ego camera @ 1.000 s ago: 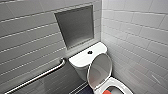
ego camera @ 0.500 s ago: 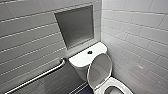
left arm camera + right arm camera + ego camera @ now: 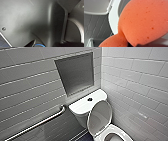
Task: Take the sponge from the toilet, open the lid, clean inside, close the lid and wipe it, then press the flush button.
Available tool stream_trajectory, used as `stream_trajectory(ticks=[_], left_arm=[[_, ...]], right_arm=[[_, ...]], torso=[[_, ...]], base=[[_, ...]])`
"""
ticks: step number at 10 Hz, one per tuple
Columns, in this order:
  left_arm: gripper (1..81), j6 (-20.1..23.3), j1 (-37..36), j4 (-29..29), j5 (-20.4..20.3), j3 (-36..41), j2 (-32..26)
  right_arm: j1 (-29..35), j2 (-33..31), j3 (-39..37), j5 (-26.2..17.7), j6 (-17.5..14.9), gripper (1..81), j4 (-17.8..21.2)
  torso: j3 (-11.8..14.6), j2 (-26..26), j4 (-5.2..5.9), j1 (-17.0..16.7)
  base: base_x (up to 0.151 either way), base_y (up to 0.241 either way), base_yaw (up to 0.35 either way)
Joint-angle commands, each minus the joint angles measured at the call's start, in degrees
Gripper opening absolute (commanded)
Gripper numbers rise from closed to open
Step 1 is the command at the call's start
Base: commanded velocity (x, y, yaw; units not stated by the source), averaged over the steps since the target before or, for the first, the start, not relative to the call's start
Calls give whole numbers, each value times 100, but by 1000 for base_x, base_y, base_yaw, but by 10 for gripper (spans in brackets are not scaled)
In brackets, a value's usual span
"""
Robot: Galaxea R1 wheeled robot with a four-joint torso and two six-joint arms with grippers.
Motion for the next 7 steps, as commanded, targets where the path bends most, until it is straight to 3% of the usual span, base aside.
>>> stream_trajectory(ticks=[1, 7], left_arm=[[811, 23, -14, 20, 425, -18, -21], [811, 23, -14, 20, 425, -18, -39]], right_arm=[[-18, -782, 986, 53, -34, 10, -165], [-502, -1275, 1761, 1038, -60, 10, -182]], torso=[[0, 0, 0, 0], [0, 0, 0, 0]], base=[[0, 0, 0], [0, 0, 0]])
